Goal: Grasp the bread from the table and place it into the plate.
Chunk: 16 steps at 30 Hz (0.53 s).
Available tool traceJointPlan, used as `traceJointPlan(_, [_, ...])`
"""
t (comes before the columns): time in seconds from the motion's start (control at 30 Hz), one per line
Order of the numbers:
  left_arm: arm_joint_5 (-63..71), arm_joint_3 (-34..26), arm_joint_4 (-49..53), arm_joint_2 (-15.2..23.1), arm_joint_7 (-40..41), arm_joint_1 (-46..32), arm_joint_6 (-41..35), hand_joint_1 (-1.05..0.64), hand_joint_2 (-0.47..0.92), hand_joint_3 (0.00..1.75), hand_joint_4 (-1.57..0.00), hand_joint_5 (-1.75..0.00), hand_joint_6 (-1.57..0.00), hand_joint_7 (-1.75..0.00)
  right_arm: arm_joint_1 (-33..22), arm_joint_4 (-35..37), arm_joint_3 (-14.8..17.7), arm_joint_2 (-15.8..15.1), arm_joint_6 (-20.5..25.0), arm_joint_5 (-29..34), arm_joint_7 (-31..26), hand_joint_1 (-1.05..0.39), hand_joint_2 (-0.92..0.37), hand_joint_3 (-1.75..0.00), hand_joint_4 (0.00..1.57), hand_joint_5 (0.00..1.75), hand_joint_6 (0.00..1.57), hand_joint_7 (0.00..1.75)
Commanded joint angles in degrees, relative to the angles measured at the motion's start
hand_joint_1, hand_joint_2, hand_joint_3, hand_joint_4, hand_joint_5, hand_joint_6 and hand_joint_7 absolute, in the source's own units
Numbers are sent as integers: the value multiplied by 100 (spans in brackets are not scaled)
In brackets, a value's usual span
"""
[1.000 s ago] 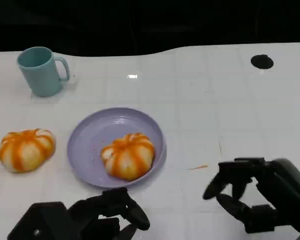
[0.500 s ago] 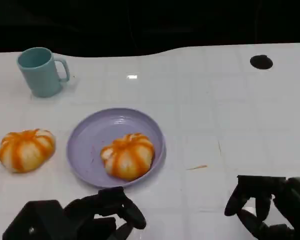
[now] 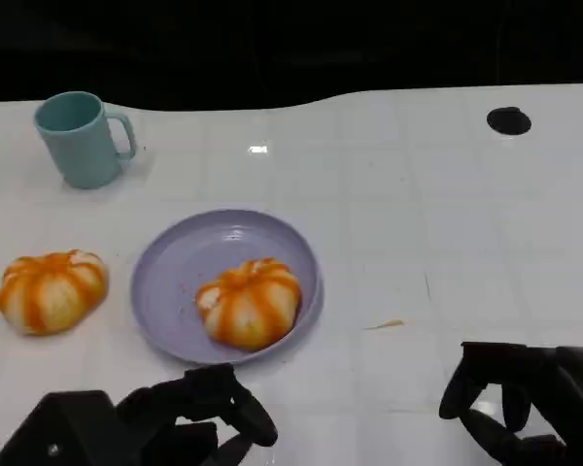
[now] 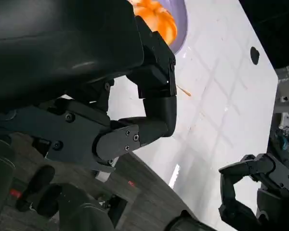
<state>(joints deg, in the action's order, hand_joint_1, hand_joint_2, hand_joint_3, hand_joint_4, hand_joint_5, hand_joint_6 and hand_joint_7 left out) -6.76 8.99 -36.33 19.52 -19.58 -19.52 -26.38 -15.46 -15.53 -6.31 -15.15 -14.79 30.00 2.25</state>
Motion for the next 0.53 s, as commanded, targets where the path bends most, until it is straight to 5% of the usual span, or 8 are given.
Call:
traceJointPlan(0.03, [-13, -63, 6, 87, -50, -49, 51, -37, 92, 54, -64, -175, -59, -143, 66, -20, -36, 49, 134, 27, -77, -6, -40, -98, 90, 170, 87, 118])
traceJointPlan(0.53, [-28, -89, -77, 170, -83, -161, 160, -38, 92, 55, -63, -175, -58, -143, -8, -180, -55, 72, 224, -53, -66, -7, -40, -101, 90, 169, 90, 114])
